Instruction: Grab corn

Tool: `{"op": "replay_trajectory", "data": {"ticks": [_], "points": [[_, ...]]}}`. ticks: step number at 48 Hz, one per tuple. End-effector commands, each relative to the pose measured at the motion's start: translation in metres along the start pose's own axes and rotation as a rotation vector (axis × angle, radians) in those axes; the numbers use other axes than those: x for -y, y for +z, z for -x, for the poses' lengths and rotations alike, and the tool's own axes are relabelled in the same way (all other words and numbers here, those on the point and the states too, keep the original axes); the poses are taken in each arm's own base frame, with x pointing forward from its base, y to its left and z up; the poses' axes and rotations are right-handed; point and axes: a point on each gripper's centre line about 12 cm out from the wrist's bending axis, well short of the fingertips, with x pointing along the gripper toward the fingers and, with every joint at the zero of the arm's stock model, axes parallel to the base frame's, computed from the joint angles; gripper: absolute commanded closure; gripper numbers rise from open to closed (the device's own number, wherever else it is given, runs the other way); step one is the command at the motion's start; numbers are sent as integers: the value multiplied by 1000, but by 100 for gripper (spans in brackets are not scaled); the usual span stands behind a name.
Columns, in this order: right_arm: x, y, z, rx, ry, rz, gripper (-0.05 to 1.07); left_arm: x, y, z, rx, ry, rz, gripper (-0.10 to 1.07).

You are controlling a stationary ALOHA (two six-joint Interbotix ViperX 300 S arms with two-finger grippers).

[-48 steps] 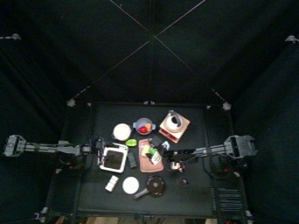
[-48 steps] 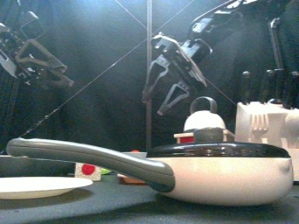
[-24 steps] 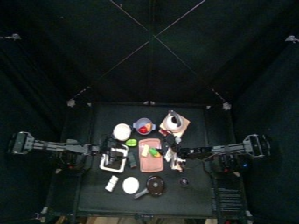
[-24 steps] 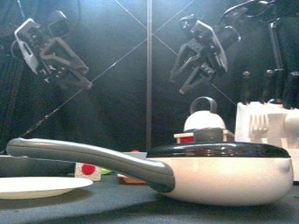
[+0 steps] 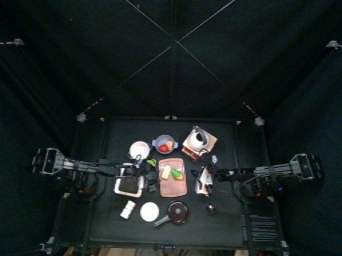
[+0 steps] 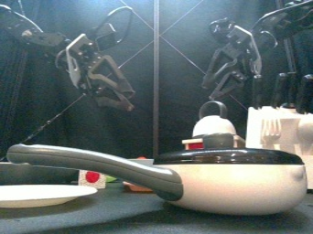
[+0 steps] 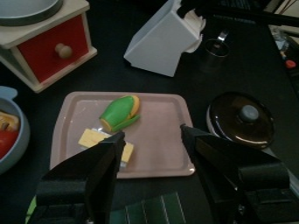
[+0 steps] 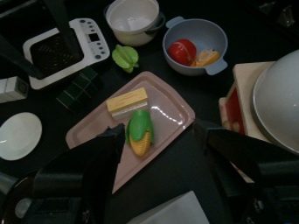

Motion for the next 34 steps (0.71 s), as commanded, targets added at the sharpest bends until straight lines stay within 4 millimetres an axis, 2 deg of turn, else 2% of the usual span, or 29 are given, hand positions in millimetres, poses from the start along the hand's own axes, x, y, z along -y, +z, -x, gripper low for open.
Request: {"op": "replay_trajectory", "data": {"ticks": [1, 11, 24, 34], "points": [[-2, 2, 10, 21, 30, -1, 9, 3, 16, -18, 18, -4, -6, 8], [2, -3, 19, 27, 44, -14, 9, 3, 21, -48, 2, -7, -43, 7], [8, -11, 26, 24, 50, -27, 9, -5, 35, -79, 15, 11, -52, 6], [10, -14, 27, 17, 50, -37, 9, -8, 23, -102, -28, 6, -117, -2]]}}
